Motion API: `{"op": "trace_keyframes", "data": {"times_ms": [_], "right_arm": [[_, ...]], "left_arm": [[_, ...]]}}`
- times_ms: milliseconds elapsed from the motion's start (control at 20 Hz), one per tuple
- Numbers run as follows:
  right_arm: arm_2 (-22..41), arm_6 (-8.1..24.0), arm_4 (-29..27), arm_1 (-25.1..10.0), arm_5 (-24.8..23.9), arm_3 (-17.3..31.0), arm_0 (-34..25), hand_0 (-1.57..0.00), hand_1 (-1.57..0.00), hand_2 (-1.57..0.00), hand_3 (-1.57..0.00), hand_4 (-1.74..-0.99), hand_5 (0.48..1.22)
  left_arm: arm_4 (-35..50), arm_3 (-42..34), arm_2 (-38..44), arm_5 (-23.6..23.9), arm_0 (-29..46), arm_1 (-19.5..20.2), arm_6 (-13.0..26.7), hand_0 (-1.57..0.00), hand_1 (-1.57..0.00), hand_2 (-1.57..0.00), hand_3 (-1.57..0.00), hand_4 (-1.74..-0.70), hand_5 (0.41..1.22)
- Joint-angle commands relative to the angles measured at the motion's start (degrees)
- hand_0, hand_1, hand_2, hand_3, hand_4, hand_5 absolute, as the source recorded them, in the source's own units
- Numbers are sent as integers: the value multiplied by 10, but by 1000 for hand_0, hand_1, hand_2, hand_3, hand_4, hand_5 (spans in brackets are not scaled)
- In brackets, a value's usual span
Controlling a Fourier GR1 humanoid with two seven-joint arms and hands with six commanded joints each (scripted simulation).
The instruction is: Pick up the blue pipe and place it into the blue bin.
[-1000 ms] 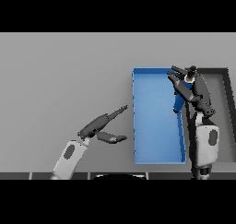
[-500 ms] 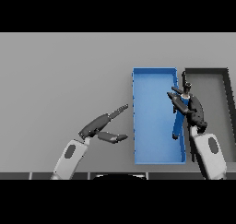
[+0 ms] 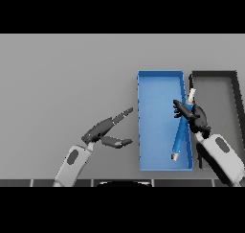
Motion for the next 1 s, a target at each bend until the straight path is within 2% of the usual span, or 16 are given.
{"op": "trace_keyframes", "data": {"times_ms": [0, 100, 150, 250, 400, 650, 950], "right_arm": [[18, 0, -4, -16, 5, 1, -9, -554, -525, -505, -148, -1339, 1108], [63, 0, 6, -53, 18, 2, -31, -354, -335, -323, -95, -1279, 1010], [107, 0, 17, -82, 31, 7, -52, -283, -268, -258, -75, -1250, 962], [159, 0, 4, -106, 50, 17, -93, -181, -171, -165, -48, -1219, 870], [215, 0, -13, -125, 65, 26, -128, -92, -87, -84, -24, -1175, 788], [248, 0, -31, -149, 74, 20, -150, -30, -28, -27, -7, -1099, 725], [259, -9, -20, -143, 84, 16, -153, -19, -17, -17, -4, -1084, 714]], "left_arm": [[0, 1, 1, -1, 0, 1, 4, 1, 1, 1, 1, -925, 494], [-3, 4, -1, 1, 2, 0, 1, 1, 1, 1, 1, -924, 494], [-1, 1, 0, 1, 5, 1, -4, 1, 1, 1, 1, -926, 494], [-1, -2, 0, 2, 2, -1, 1, 1, 1, 1, 1, -927, 495], [-4, -2, -2, 4, 3, -2, 0, 1, 1, 1, 1, -930, 496], [1, 0, 0, 1, 4, -1, 3, 1, 1, 1, 1, -932, 497], [7, 15, 16, -1, -24, 2, 12, 1, 1, 1, 1, -930, 495]]}}
